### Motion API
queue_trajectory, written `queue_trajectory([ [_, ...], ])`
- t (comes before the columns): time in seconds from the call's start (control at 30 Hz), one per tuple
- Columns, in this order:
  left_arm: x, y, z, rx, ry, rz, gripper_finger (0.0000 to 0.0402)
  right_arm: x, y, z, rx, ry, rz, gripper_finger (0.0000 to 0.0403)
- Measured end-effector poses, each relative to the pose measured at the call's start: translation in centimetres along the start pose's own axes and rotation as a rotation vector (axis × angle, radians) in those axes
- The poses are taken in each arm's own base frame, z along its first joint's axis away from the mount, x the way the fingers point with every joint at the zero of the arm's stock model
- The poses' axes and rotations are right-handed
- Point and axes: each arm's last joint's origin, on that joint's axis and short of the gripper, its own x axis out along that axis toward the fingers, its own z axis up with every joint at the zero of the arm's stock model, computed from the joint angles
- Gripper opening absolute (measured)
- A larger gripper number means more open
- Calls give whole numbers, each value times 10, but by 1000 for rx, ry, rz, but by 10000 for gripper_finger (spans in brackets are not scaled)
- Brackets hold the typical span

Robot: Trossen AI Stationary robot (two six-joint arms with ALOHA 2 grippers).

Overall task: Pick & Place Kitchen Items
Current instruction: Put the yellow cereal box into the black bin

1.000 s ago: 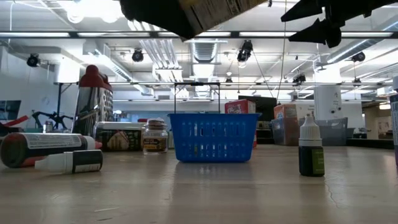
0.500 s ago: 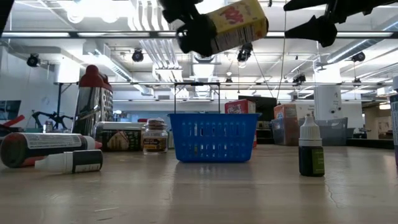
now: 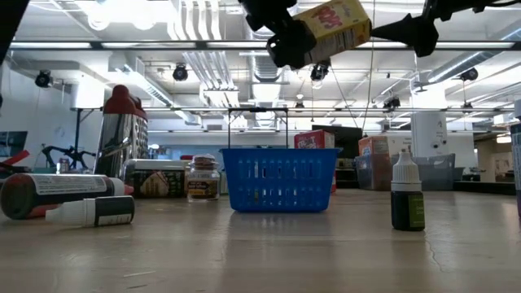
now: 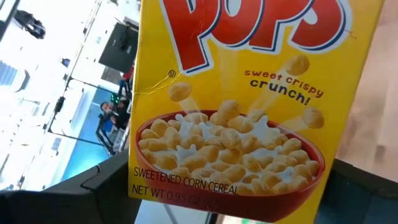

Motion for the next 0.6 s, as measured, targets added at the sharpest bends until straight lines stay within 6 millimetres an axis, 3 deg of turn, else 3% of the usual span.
queue_trajectory([
  [0.6,8,4,7,20,-33,-33,358,13,5,-8,-4,63,13,363],
])
